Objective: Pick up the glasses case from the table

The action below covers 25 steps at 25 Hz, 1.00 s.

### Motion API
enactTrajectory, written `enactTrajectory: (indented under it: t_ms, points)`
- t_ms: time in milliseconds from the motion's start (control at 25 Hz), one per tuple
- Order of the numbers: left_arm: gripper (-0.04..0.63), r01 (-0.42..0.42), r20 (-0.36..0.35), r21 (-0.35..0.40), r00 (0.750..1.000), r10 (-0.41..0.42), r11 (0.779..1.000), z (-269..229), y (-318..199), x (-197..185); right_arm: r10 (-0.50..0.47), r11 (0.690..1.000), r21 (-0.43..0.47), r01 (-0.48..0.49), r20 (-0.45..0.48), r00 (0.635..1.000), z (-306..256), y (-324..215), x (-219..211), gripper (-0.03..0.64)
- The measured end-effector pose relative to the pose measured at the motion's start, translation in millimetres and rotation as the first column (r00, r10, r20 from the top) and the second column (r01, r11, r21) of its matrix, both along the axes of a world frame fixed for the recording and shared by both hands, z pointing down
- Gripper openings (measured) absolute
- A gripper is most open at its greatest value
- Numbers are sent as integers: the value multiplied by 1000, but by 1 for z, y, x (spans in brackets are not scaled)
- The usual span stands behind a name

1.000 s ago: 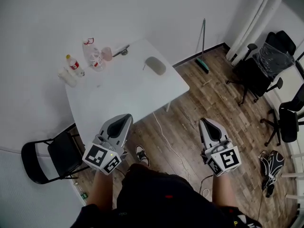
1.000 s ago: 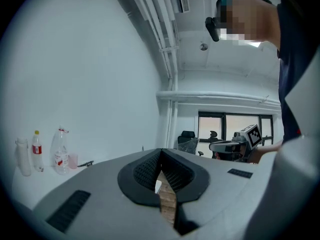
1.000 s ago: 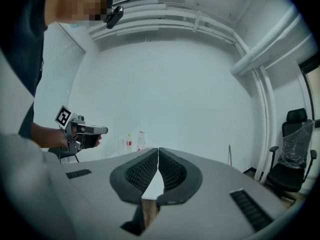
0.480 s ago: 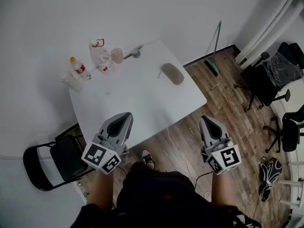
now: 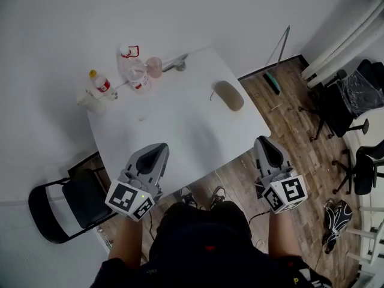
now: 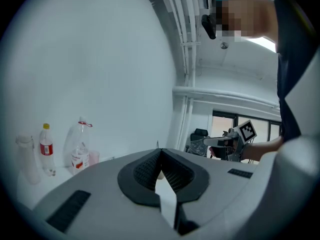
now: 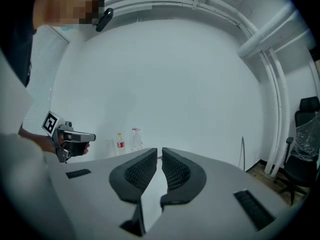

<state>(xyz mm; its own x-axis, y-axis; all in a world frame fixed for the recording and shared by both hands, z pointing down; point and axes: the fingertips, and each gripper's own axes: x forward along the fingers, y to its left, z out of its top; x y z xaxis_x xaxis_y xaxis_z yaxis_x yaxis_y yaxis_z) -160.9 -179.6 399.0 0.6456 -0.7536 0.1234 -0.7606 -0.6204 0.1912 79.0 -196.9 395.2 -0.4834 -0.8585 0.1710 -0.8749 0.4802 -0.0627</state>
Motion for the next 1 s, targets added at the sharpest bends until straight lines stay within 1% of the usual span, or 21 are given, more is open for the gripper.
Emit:
enactTrajectory:
  t_ms: [120, 240, 360, 440, 520, 640, 720, 840, 1000]
  points:
    - [20, 30, -5, -5, 1000, -30, 1000, 1, -4, 0, -32, 999, -20, 32, -6, 999, 6, -19, 1, 35]
    - [20, 71, -12, 5, 997, -71, 997, -1, -9, 2, -93, 995, -38, 92, -25, 995, 14, -39, -1, 132]
    - [20, 106, -15, -5, 994, -106, 994, 2, -19, 10, -147, 987, -67, 143, -56, 988, 30, -69, -1, 190]
    - [20, 124, -21, -14, 992, -124, 992, 4, -26, 18, -181, 980, -95, 174, -71, 981, 42, -91, 2, 246]
    - [20, 146, -29, -27, 989, -147, 989, 7, -32, 27, -203, 973, -126, 191, -87, 975, 57, -113, 7, 279]
    - [20, 177, -48, -53, 983, -180, 983, 13, -40, 38, -221, 962, -192, 193, -135, 966, 91, -146, 16, 327]
    - [20, 194, -44, -68, 979, -197, 979, 18, -45, 42, -229, 951, -247, 186, -156, 961, 118, -170, 18, 354]
    - [20, 219, -33, -85, 974, -222, 972, 26, -50, 46, -248, 926, -333, 179, -177, 953, 157, -202, 19, 376]
    - [20, 238, -15, -109, 970, -241, 965, 36, -52, 51, -294, 888, -427, 172, -238, 926, 205, -233, 16, 391]
